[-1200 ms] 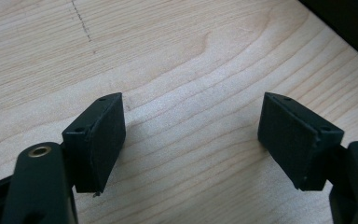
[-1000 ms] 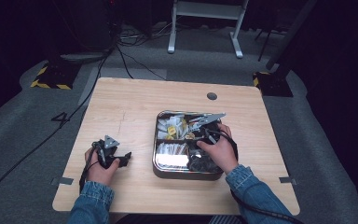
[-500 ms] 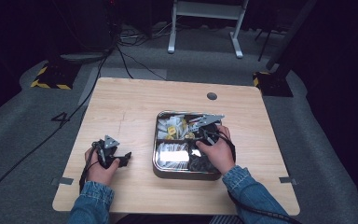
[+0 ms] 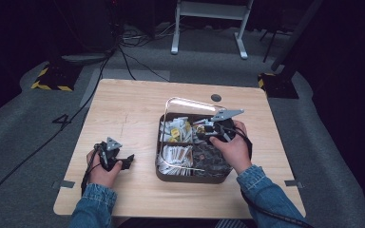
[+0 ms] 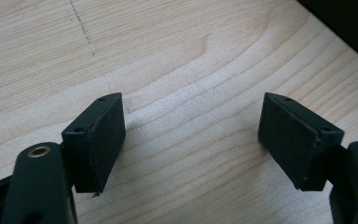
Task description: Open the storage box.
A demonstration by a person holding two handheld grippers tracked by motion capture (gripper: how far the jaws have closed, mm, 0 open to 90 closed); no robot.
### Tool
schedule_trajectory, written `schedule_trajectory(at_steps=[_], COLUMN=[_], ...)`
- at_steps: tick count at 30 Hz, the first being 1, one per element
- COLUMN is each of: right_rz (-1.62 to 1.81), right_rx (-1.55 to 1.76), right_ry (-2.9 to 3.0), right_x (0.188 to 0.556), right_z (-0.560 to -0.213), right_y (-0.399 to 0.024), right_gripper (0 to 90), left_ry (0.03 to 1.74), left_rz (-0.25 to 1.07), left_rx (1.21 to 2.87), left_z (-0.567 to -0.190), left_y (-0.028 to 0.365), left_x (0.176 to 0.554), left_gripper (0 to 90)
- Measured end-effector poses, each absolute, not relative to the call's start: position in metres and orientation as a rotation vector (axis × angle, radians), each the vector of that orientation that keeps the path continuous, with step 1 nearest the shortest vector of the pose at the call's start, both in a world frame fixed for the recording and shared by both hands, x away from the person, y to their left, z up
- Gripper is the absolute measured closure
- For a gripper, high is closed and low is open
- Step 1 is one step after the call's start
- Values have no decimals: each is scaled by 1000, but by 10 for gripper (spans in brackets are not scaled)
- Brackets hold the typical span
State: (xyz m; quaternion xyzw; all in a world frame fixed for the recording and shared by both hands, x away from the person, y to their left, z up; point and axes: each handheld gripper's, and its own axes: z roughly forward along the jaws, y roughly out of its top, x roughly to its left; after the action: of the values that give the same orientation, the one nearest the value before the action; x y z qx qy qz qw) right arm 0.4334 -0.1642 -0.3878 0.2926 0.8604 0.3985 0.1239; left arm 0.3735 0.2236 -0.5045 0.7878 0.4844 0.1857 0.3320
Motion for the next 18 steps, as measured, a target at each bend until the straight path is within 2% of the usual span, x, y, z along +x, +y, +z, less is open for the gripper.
schedule_trajectory(at_steps=[8,18], right_rz=[1127,1110], right_rx=[862,951], right_ry=[2444,2383], right_x=[433,437], right_z=[-360,-352], right_y=[-204,-261], right_gripper=[585,585], left_ry=[1263,1263], left_rz=[488,489], left_rx=[2062,2062], left_z=[-504,-504], left_y=[224,223], left_x=[374,374], left_gripper=[236,236])
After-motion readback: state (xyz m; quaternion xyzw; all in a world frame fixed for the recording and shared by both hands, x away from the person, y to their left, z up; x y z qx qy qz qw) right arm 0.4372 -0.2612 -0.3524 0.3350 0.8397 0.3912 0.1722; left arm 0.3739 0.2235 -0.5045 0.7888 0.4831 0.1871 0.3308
